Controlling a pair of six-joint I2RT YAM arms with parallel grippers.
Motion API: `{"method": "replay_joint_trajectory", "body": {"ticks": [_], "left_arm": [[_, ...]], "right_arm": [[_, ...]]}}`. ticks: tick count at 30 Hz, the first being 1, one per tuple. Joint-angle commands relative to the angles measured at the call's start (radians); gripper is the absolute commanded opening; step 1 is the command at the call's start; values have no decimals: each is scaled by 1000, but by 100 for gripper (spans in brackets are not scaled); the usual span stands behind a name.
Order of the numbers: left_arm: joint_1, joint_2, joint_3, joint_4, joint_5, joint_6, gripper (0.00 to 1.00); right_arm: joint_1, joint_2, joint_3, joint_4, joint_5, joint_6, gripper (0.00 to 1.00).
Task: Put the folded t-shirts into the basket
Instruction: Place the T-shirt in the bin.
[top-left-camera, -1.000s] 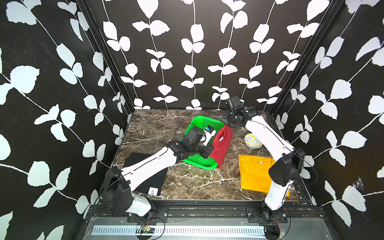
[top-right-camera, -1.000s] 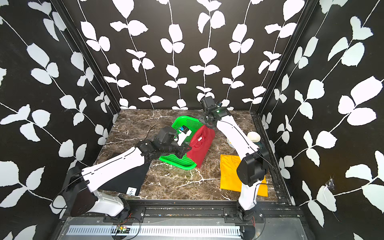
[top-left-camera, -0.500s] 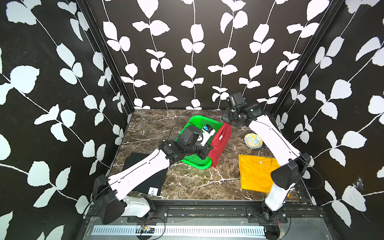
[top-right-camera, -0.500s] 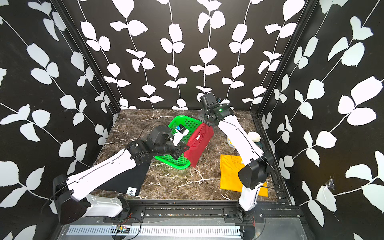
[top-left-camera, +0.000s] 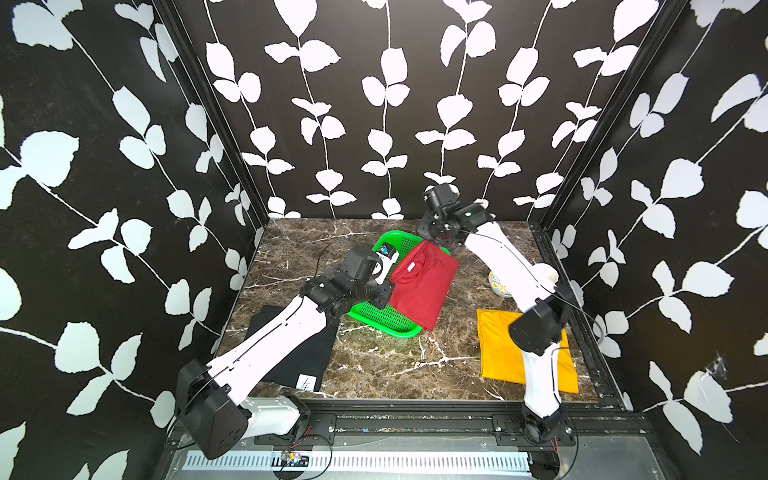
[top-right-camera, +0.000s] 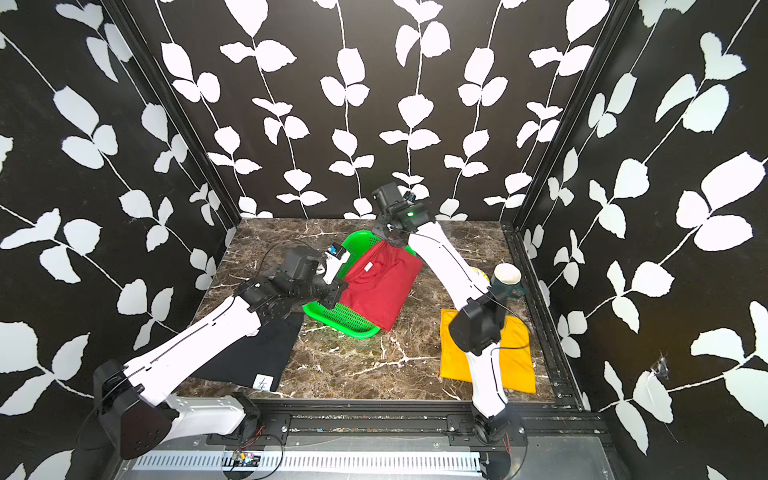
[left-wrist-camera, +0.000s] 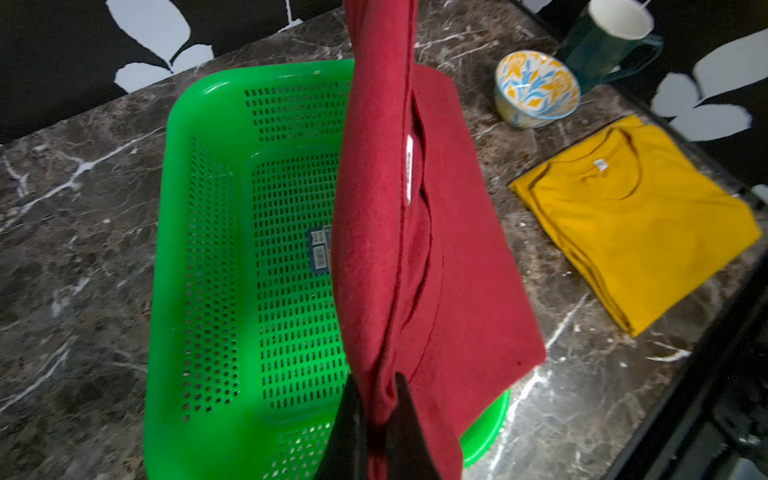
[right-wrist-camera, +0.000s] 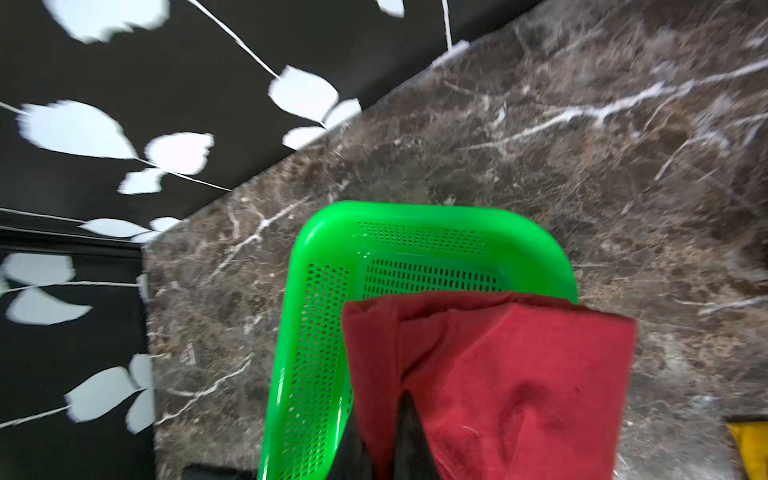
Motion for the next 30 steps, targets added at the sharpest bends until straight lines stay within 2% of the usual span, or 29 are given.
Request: {"method": "replay_joint_trajectory", "body": {"ticks": [1,7,17,26,27,28,29,30], "left_arm": [[28,48,-43,-31,-109,66,0],[32,164,-87,4,-123,86,0],[52,257,-130,90,-120,71,0],[55,232,-172,107,-183,66,0],[57,230,-174,105,-190,66,0],[57,228,-177,104,-198,64,0],[57,226,-180,103,-205,63,9],[57,221,-183,103,-211,61,23]], "right_arm": [[0,61,46,-2,26,37,0],[-1,168,62,46,-33,53,0],[0,274,88,109,-72,85,0],[0,319,145,115,-83,88,0],[-1,319,145,123,-86,88,6],[0,319,145,132,-96,87,18],[0,321,144,143,-109,86,28],[0,321,144,152,-121,86,33]]}}
